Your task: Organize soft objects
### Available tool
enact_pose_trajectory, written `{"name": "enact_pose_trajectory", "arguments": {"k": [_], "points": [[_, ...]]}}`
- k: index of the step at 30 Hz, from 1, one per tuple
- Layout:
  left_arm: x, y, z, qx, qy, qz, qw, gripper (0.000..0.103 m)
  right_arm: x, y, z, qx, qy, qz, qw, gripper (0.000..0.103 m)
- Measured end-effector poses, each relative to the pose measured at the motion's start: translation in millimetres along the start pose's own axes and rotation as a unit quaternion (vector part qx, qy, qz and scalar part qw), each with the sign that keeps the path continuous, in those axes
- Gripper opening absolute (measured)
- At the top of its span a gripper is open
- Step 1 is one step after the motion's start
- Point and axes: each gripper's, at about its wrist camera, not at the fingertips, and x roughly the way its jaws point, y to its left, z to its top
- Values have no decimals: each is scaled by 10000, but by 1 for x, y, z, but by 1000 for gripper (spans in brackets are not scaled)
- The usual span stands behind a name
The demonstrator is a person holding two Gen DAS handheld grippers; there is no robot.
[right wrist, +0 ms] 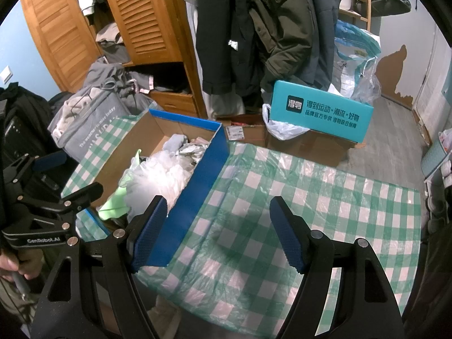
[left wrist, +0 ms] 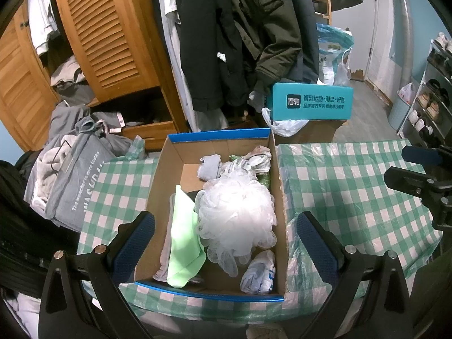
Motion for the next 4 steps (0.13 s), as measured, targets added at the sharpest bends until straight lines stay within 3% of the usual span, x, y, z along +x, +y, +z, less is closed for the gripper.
{"name": "enact_pose_trajectory", "arguments": {"k": [4], "points": [[0, 0, 0, -1, 4, -7, 10000, 101, 0, 0, 0, -4, 0, 1, 10000, 74]]}}
